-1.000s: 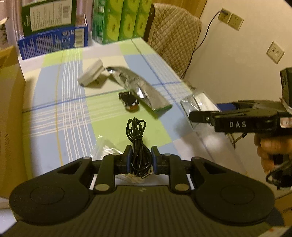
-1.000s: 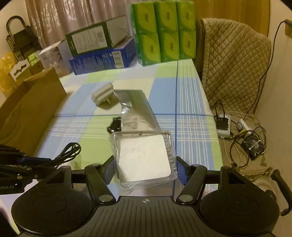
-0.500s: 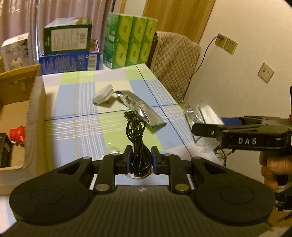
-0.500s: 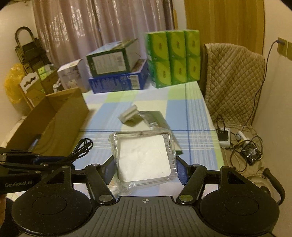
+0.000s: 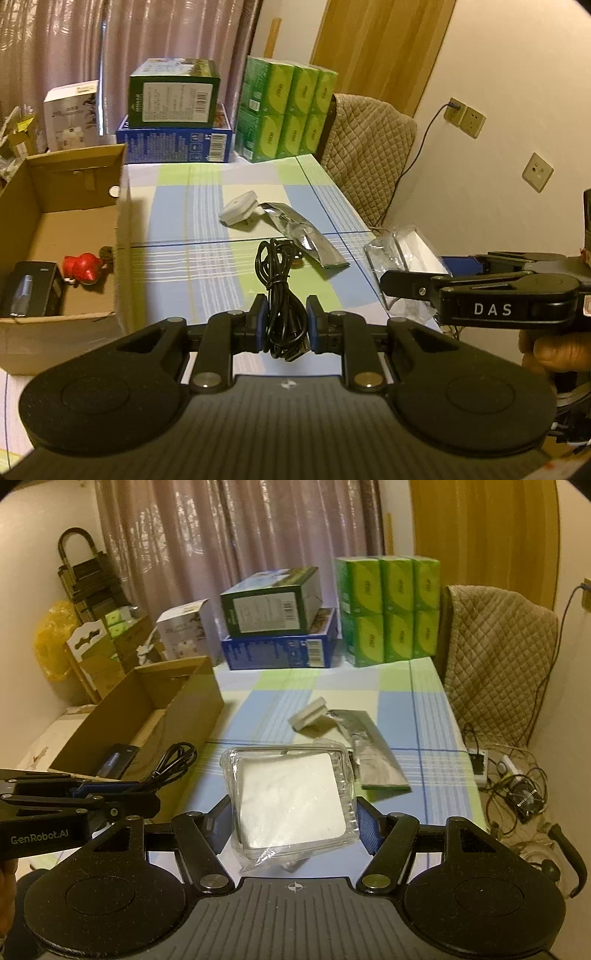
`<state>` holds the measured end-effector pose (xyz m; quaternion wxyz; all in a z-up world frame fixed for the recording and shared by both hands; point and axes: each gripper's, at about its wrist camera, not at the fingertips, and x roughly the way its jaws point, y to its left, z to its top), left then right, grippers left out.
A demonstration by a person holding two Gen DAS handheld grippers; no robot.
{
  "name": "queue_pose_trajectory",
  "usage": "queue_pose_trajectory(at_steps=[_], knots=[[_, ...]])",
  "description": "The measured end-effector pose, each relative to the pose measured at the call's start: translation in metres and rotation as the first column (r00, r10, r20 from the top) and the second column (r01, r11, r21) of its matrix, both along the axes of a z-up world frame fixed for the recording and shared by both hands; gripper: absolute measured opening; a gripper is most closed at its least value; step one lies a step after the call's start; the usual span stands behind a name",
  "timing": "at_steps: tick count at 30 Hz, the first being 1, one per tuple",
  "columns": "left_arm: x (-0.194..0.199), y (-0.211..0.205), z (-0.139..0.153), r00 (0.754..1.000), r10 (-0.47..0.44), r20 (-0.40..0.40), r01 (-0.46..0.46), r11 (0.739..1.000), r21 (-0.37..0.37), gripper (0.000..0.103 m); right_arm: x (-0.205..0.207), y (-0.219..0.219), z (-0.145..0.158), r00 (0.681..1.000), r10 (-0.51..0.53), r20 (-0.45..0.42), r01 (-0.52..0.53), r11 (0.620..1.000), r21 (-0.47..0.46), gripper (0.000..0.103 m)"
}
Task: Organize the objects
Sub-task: 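Carry the cable with the left tool while the right tool carries the packet toward the cardboard box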
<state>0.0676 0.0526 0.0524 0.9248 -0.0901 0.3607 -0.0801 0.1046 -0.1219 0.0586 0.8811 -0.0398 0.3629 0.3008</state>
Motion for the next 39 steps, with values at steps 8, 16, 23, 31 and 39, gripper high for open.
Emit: queue_pose_trajectory(at_steps=[8, 16, 23, 31, 39], knots=[[-0.013, 0.018, 0.006, 0.999, 0.039, 0.014, -0.039, 0.999, 0.005, 0.018, -0.006, 0.02, 0.006, 0.999, 0.038, 0.012, -0.038, 0.999, -0.002, 0.064], [-0.019, 0.041, 0.011, 0.997, 0.078, 0.025, -0.079, 0.997, 0.016, 0.018, -0.007, 0.045, 0.007, 0.996, 0.082, 0.018, -0.082, 0.997, -0.01, 0.064], [-0.021, 0.066, 0.013, 0.992, 0.122, 0.03, -0.123, 0.992, 0.031, 0.018, -0.007, 0.074, 0.005, 0.991, 0.13, 0.021, -0.129, 0.991, -0.018, 0.064], [-0.025, 0.105, 0.015, 0.981, 0.19, 0.036, -0.191, 0.981, 0.044, 0.018, -0.007, 0.112, 0.001, 0.982, 0.187, 0.018, -0.187, 0.982, -0.025, 0.064], [-0.025, 0.156, 0.014, 0.96, 0.278, 0.036, -0.279, 0.958, 0.058, 0.018, 0.001, 0.149, -0.004, 0.973, 0.232, 0.003, -0.232, 0.973, -0.009, 0.064]])
